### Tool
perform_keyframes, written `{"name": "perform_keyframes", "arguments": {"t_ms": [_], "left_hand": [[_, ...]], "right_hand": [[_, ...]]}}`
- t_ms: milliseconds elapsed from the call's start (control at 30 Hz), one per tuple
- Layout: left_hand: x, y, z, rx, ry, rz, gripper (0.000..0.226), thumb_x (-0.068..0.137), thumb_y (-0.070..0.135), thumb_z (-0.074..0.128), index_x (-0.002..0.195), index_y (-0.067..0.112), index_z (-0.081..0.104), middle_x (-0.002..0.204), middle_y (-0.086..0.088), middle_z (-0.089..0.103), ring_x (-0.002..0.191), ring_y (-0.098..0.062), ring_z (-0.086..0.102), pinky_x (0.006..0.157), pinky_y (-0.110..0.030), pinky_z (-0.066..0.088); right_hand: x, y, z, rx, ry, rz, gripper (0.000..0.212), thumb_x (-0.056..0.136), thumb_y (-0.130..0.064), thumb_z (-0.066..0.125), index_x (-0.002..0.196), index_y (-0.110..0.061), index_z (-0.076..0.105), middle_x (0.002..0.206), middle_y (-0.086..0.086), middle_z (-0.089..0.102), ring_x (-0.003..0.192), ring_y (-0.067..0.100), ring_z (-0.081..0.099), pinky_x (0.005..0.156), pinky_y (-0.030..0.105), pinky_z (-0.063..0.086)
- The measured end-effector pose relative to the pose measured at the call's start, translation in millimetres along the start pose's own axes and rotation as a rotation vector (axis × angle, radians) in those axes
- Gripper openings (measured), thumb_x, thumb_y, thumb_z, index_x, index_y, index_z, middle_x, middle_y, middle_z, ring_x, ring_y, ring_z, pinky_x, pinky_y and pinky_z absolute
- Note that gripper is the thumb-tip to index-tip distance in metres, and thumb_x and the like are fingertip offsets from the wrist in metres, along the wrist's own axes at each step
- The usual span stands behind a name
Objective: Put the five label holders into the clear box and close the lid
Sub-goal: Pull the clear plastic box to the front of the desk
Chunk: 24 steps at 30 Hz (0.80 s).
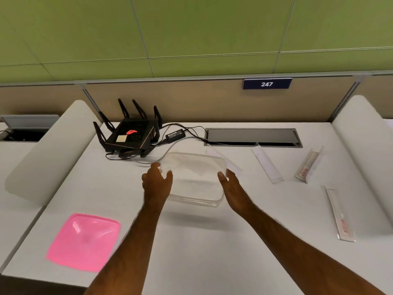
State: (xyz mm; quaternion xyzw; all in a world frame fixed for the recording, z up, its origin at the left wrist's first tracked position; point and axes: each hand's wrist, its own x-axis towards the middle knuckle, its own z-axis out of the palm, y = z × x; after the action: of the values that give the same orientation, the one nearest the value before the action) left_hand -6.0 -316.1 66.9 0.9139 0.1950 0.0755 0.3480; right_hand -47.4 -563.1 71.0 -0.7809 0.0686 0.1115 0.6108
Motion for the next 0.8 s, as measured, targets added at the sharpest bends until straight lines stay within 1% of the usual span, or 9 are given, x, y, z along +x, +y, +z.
{"name": "perform_keyframes", "arguments": {"t_ms": [100,133,300,367,500,567,600,667,800], "left_hand": [[-19.4,13.7,14.6,-0.028,-0.042,0.03,0.044,0.092,0.033,0.066,0.131,0.016,0.053,0.118,-0.005,0.066,0.12,-0.029,0.045,0.086,-0.04,0.045],[-25.3,18.1,18.9,-0.024,-0.05,0.044,0.044,0.092,0.033,0.067,0.131,0.016,0.053,0.118,-0.005,0.066,0.119,-0.029,0.045,0.085,-0.039,0.045],[-49.8,31.0,34.9,-0.042,-0.101,0.089,0.038,0.092,0.033,0.067,0.124,0.015,0.056,0.113,-0.006,0.066,0.11,-0.027,0.054,0.079,-0.035,0.048],[-58.2,32.9,41.2,-0.063,-0.142,0.088,0.032,0.092,0.032,0.067,0.118,0.015,0.057,0.111,-0.006,0.068,0.098,-0.025,0.062,0.074,-0.032,0.051],[-72.3,33.7,49.9,-0.042,-0.188,0.085,0.015,0.094,0.028,0.064,0.104,0.018,0.059,0.103,0.001,0.069,0.083,-0.019,0.065,0.061,-0.024,0.044],[-79.9,32.5,54.2,-0.023,-0.197,0.108,0.005,0.095,0.023,0.062,0.097,0.019,0.061,0.099,0.003,0.07,0.081,-0.021,0.067,0.063,-0.027,0.05],[-84.4,32.4,56.3,-0.023,-0.213,0.112,0.003,0.095,0.021,0.061,0.094,0.019,0.061,0.098,0.003,0.07,0.079,-0.024,0.068,0.065,-0.032,0.055],[-93.1,31.9,61.4,-0.026,-0.251,0.105,0.005,0.095,0.02,0.06,0.091,0.02,0.061,0.096,0.004,0.069,0.076,-0.026,0.07,0.069,-0.041,0.061],[-110.0,29.4,70.3,-0.01,-0.303,0.097,0.005,0.095,0.021,0.06,0.091,0.02,0.06,0.094,0.003,0.07,0.074,-0.026,0.071,0.07,-0.043,0.061]], "right_hand": [[-10.1,9.8,-24.3,0.022,0.034,0.069,0.076,0.098,-0.064,0.039,0.159,-0.023,0.019,0.165,-0.005,0.022,0.15,0.007,0.022,0.118,0.024,0.015],[-13.3,14.5,-31.3,0.022,0.044,0.08,0.077,0.098,-0.064,0.039,0.16,-0.022,0.019,0.166,-0.005,0.022,0.151,0.01,0.021,0.118,0.026,0.015],[-31.1,30.7,-61.3,0.017,0.074,0.086,0.072,0.099,-0.061,0.04,0.158,-0.022,0.024,0.164,-0.004,0.027,0.149,0.01,0.025,0.115,0.023,0.018],[-38.1,37.6,-73.1,0.007,0.082,0.099,0.072,0.1,-0.061,0.039,0.158,-0.022,0.023,0.164,-0.004,0.027,0.149,0.01,0.026,0.112,0.022,0.018],[-52.0,51.3,-94.9,-0.012,0.094,0.137,0.077,0.098,-0.065,0.037,0.159,-0.023,0.02,0.165,-0.004,0.024,0.15,0.012,0.024,0.112,0.023,0.017],[-59.0,58.7,-103.3,-0.02,0.093,0.145,0.077,0.096,-0.067,0.035,0.159,-0.024,0.022,0.165,-0.004,0.026,0.15,0.014,0.026,0.119,0.028,0.015],[-62.6,62.5,-107.2,-0.021,0.095,0.152,0.077,0.096,-0.068,0.035,0.158,-0.023,0.025,0.164,-0.002,0.029,0.149,0.015,0.029,0.124,0.035,0.018],[-70.6,69.0,-113.5,-0.029,0.101,0.175,0.077,0.095,-0.068,0.034,0.156,-0.022,0.029,0.161,0.001,0.035,0.145,0.021,0.037,0.122,0.046,0.027],[-85.6,81.5,-121.6,-0.032,0.106,0.206,0.077,0.094,-0.069,0.033,0.153,-0.019,0.035,0.154,0.005,0.043,0.13,0.016,0.045,0.12,0.049,0.03]]}}
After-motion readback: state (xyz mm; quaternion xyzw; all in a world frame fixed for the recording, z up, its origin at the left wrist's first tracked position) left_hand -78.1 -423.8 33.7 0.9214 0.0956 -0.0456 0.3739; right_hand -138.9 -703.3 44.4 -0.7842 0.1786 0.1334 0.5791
